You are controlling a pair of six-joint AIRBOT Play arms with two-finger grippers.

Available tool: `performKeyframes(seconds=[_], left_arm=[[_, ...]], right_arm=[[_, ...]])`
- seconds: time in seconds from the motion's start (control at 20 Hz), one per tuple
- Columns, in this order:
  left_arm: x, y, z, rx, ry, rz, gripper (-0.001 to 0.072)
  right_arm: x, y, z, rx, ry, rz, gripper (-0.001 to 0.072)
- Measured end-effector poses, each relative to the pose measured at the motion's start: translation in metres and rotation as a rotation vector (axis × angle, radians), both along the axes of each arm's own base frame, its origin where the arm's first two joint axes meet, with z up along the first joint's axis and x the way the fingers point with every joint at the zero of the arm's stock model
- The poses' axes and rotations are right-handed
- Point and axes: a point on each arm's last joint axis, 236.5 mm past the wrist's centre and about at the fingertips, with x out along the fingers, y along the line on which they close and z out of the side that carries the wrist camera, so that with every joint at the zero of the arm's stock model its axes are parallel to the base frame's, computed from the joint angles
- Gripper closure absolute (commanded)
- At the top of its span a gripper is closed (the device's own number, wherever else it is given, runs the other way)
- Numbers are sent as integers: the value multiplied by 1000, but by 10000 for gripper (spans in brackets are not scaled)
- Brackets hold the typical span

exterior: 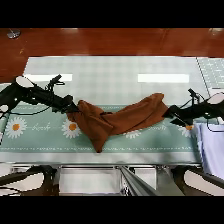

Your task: Fold the shirts.

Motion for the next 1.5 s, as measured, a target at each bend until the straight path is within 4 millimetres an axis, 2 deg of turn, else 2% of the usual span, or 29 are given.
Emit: performKeyframes(seconds=[0.05, 0.1, 0.15, 0.25, 0.4, 0.45, 0.5, 0.55, 0.65, 0.75, 0.85, 0.95, 1.0, 1.05, 1.15, 1.2, 1.3, 1.4, 1.5], left_arm=[[0, 0, 1, -1, -2, -4, 677], [1, 0, 2, -1, -3, -5, 677], [2, -1, 2, -2, -5, -5, 677], [2, 0, 3, -2, -8, -5, 677], [5, 0, 7, -2, -21, -5, 677], [10, 1, 14, -3, -43, -2, 677], [17, 3, 27, -9, -81, 10, 677], [29, 6, 44, -17, -137, 32, 677], [61, 13, 100, -54, -311, 111, 677], [90, 27, 176, -81, -539, 208, 677], [102, 44, 263, -94, -781, 298, 677], [94, 62, 345, -86, -1003, 369, 677], [82, 70, 380, -71, -1102, 394, 677], [68, 77, 407, -45, -1180, 410, 677], [35, 90, 447, 38, -1310, 436, 677], [19, 93, 457, 81, -1341, 439, 677], [-13, 94, 460, 172, -1357, 421, 677], [-44, 90, 449, 248, -1321, 382, 677], [-69, 84, 426, 294, -1246, 339, 677]], right_arm=[[9, 5, -2, 11, -9, -3, 99], [16, 12, -4, 33, -3, -3, 153], [24, 17, -6, 45, -5, -8, 271], [38, 21, -12, 47, -7, -7, 687], [60, 28, -6, 59, -45, 12, 691], [68, 30, 3, 61, -64, 30, 692], [85, 29, 20, 54, -116, 43, 692], [99, 28, 41, 44, -171, 62, 692], [138, 21, 106, 0, -338, 94, 692], [170, 14, 194, -57, -537, 113, 692], [179, 11, 293, -117, -742, 135, 691], [163, 11, 384, -180, -927, 153, 692], [145, 12, 423, -211, -1010, 156, 691], [125, 13, 457, -244, -1083, 157, 691], [77, 16, 510, -302, -1205, 159, 691], [53, 16, 528, -333, -1248, 159, 691], [4, 18, 555, -390, -1319, 160, 691], [-38, 17, 568, -448, -1354, 159, 691], [-72, 14, 569, -496, -1363, 154, 691]])
